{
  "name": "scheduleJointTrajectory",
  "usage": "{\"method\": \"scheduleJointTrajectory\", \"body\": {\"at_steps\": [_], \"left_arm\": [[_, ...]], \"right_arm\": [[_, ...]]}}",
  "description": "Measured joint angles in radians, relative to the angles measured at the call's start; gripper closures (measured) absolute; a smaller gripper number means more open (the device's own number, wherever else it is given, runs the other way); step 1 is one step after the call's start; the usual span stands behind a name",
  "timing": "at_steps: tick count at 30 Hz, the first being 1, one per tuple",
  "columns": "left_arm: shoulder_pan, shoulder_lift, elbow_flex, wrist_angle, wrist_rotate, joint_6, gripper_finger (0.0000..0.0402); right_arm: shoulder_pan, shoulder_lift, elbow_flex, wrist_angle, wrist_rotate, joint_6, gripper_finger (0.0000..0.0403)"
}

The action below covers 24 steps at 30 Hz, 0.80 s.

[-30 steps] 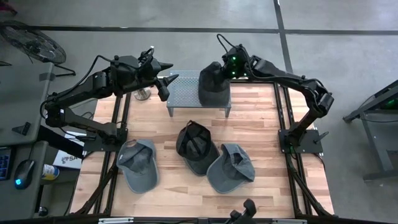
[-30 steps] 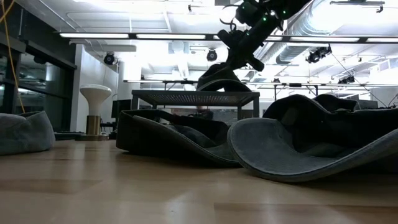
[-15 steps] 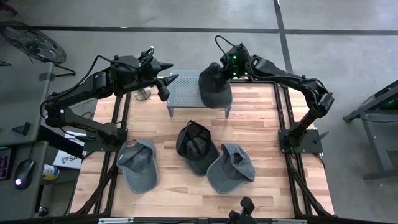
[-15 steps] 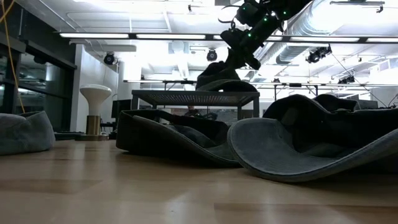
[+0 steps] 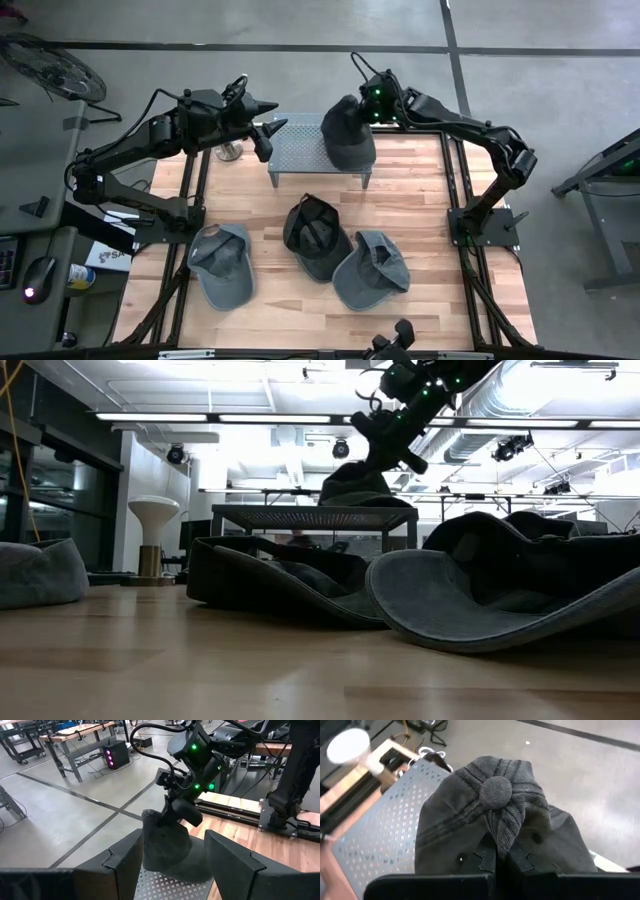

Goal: Pick & Place hat
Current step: Put the right black cap on the shelf

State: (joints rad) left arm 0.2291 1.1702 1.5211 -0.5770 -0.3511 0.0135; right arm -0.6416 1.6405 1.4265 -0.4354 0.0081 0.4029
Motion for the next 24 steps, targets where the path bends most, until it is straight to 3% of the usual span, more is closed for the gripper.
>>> {"method": "scheduleJointTrajectory", "body": {"at_steps": [12, 24], "left_arm": [[0.0, 0.0, 0.0, 0.0, -0.001, -0.071, 0.0192], [0.0, -0.026, 0.0, 0.0, -0.002, -0.093, 0.0192]], "right_arm": [[0.067, 0.0, 0.0, 0.035, 0.089, 0.196, 0.0403], [0.11, 0.0, 0.0, 0.039, 0.266, 0.397, 0.0403]]}}
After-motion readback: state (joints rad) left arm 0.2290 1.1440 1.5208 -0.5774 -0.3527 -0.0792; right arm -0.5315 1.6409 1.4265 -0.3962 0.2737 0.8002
